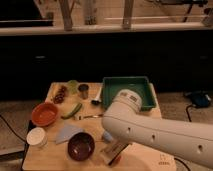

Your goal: Wipe purple bowl with eraser

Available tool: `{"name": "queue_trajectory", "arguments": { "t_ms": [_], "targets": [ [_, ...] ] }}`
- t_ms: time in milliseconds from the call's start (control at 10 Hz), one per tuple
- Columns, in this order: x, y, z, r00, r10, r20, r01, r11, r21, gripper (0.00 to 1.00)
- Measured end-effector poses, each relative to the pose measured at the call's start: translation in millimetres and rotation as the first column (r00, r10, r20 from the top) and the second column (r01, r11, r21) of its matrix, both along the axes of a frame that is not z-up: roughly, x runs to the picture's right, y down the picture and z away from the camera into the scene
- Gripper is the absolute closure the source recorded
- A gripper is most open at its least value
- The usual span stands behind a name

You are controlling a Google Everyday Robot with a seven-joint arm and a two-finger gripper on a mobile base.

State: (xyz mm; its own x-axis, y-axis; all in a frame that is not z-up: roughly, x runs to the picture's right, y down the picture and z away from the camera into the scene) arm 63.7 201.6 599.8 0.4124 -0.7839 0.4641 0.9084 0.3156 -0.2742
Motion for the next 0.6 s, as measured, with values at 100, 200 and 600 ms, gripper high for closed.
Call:
{"name": "queue_trajectory", "arguments": {
  "t_ms": [100,200,600],
  "targets": [
    [-4.4,-2.6,1.7,1.0,-0.007,0.005,0.007,1.0,-0.002,0.94],
    [-11.8,-7.6,5.1,1.0,-0.015,0.014,0.015,0.9999,-0.006,0.94],
    [-50.2,-25.8,25.5,0.997,-0.046,0.054,0.048,0.9983,-0.033,0.94]
  ]
}}
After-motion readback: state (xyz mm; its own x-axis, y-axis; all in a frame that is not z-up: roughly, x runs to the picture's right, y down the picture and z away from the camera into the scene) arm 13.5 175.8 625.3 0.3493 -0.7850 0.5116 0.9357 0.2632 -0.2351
